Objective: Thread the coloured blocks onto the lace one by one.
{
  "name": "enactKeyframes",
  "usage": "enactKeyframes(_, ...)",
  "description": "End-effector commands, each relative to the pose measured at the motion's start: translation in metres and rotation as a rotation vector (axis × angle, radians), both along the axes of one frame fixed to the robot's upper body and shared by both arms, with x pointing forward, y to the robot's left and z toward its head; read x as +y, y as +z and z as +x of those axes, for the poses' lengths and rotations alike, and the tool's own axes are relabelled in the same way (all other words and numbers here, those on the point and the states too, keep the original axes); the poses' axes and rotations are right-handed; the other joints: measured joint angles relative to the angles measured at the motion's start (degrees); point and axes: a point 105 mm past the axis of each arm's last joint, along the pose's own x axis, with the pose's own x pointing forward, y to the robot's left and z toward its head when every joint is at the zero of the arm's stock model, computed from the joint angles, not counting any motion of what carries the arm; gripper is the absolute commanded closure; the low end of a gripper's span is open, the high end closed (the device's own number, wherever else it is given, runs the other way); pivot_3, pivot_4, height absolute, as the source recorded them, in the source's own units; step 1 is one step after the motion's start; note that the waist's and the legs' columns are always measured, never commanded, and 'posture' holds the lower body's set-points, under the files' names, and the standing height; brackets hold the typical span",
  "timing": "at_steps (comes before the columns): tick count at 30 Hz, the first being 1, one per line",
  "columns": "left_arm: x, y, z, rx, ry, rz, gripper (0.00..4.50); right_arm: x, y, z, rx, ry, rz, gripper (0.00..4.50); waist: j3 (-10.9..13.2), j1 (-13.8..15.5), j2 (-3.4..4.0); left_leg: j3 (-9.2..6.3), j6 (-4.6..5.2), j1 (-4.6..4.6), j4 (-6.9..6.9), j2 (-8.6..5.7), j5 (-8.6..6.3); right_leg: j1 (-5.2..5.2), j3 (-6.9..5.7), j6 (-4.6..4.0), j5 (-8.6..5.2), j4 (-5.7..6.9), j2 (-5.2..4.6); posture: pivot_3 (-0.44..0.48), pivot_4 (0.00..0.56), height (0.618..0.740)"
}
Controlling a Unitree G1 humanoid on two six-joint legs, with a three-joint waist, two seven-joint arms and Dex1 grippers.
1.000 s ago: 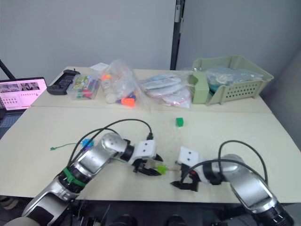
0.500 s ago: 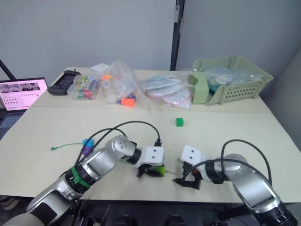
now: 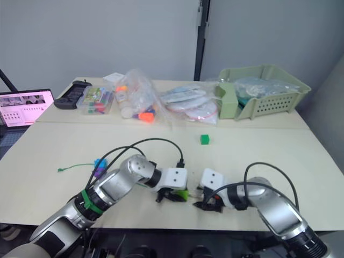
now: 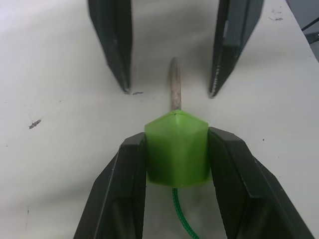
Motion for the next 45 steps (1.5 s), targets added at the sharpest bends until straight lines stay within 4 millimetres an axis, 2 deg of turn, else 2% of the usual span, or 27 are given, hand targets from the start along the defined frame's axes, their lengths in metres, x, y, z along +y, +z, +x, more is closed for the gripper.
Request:
enactKeyframes(1, 0.011, -0.013, 0.004, 0.015, 0.032, 0.066, 3.19, -0.009, -0.007, 0.003, -0.01, -0.014, -0.045, 3.14, 0.0, 0.0, 0.0, 0.0, 0.0, 0.09, 0.0, 0.0, 0.0, 0.1, -0.01, 0.01, -0.01, -0.02, 0.0, 0.0, 0.15, 0.74)
enactKeyframes(5, 0.015, -0.013, 0.005, 0.015, 0.041, 0.071, 3.19, -0.011, -0.009, 0.003, -0.007, -0.01, -0.046, 4.48, 0.0, -0.2, 0.0, 0.01, 0.0, 0.25, 0.0, 0.02, 0.0, 0.28, -0.01, 0.1, -0.06, -0.03, 0.01, 0.0, 0.15, 0.74)
enactKeyframes(12, 0.025, -0.011, 0.007, 0.028, 0.07, 0.067, 3.19, -0.008, -0.005, 0.007, -0.032, 0.0, -0.039, 4.5, 0.0, -0.3, 0.0, -0.01, 0.0, 0.27, 0.0, 0.05, 0.0, 0.29, -0.01, 0.25, -0.15, -0.02, 0.02, 0.0, 0.15, 0.74)
enactKeyframes(16, 0.077, -0.007, 0.018, 0.01, 0.153, 0.132, 3.19, -0.004, 0.005, 0.01, -0.065, 0.027, -0.041, 4.5, 0.0, -1.2, 0.0, -0.03, 0.0, 0.3, -0.1, 0.13, 0.0, 0.25, 0.03, 0.22, -0.14, -0.01, 0.07, 0.0, 0.15, 0.74)
enactKeyframes(19, 0.1, -0.005, 0.021, -0.006, 0.185, 0.166, 3.19, -0.003, 0.009, 0.011, -0.076, 0.036, -0.043, 4.5, 0.0, -1.7, 0.0, -0.09, 0.0, 0.51, -0.34, 0.26, 0.0, 0.26, 0.1, -0.03, -0.07, -0.01, 0.15, 0.0, 0.15, 0.74)
enactKeyframes(24, 0.156, -0.003, 0.018, -0.004, 0.244, 0.226, 3.19, 0.002, 0.019, 0.012, -0.101, 0.061, -0.04, 4.5, 0.0, -1.9, 0.0, -0.06, -0.01, 0.58, -0.45, 0.32, -0.01, 0.24, 0.14, -0.08, -0.08, -0.03, 0.15, 0.0, 0.15, 0.74)
enactKeyframes(30, 0.198, -0.009, 0.012, 0.019, 0.262, 0.291, 3.19, 0.004, 0.021, 0.007, -0.103, 0.093, -0.038, 4.5, 0.0, -1.8, 0.03, 0.07, -0.01, 0.67, -0.62, 0.55, -0.01, 0.23, 0.12, -0.21, -0.16, -0.02, 0.24, 0.0, 0.15, 0.74)
enactKeyframes(39, 0.265, -0.015, 0.018, -0.007, 0.344, 0.407, 3.19, 0.004, 0.021, 0.002, -0.103, 0.123, -0.05, 4.5, -0.1, -1.9, 0.25, 0.26, -0.01, 0.93, -0.74, 0.72, -0.01, 0.27, 0.13, -0.15, -0.34, -0.01, 0.48, 0.0, 0.15, 0.74)
enactKeyframes(42, 0.271, -0.015, 0.019, -0.018, 0.333, 0.419, 3.19, 0.004, 0.022, 0.002, -0.105, 0.127, -0.049, 4.5, -0.2, -1.9, 0.35, 0.32, -0.01, 0.98, -0.75, 0.97, -0.01, 0.27, 0.2, -0.25, -0.38, 0.03, 0.85, 0.0, 0.15, 0.74)
enactKeyframes(45, 0.252, -0.006, 0.023, -0.034, 0.319, 0.326, 3.19, 0.006, 0.021, 0.003, -0.106, 0.13, -0.047, 4.5, -0.3, -1.9, 0.5, 0.32, -0.01, 1.01, -0.79, 1.04, -0.01, 0.24, 0.18, -0.36, -0.44, 0.12, 0.93, 0.0, 0.15, 0.74)
